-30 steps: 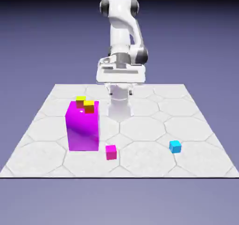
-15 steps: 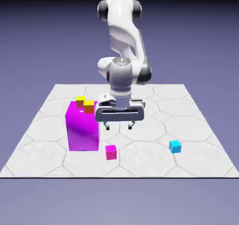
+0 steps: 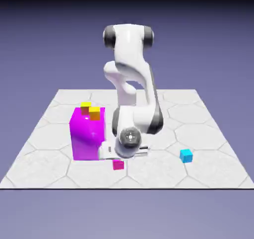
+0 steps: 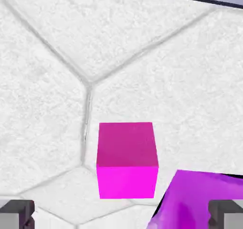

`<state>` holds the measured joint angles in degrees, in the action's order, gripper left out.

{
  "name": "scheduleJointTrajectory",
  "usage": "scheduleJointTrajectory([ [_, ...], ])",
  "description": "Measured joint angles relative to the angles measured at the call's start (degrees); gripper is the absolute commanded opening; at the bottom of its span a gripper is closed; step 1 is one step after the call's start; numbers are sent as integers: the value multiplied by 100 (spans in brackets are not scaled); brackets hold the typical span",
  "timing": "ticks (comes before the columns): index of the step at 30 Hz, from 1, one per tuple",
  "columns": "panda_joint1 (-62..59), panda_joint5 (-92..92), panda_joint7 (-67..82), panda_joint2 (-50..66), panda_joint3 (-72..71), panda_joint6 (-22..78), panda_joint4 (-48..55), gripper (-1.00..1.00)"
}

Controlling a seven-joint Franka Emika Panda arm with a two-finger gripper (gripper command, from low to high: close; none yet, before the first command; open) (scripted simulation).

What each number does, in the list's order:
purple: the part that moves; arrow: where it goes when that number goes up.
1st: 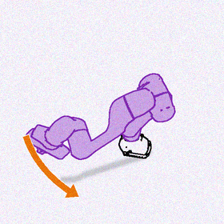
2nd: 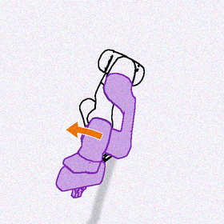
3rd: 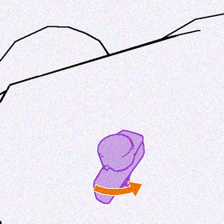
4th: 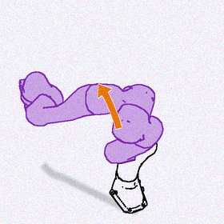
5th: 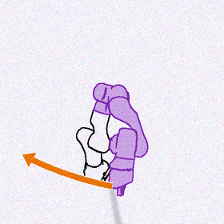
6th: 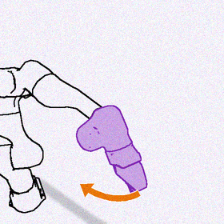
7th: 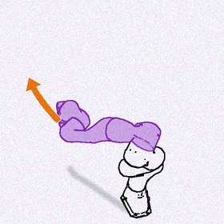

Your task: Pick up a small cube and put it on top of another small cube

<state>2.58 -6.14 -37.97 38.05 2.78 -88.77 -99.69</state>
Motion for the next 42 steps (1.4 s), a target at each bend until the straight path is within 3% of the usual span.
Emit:
scheduleJointTrajectory([
  [8,42,-137,100,1573,62,1897,1364,0],
  [14,-4,-163,19,1395,72,1039,328,0],
  [15,-7,-165,13,1383,73,980,256,-100],
  [23,40,-67,102,1443,198,2002,1317,-100],
  [36,0,1136,211,-1148,2897,4063,364,-100],
  [42,145,1144,76,-1585,2988,3616,-493,-100],
])
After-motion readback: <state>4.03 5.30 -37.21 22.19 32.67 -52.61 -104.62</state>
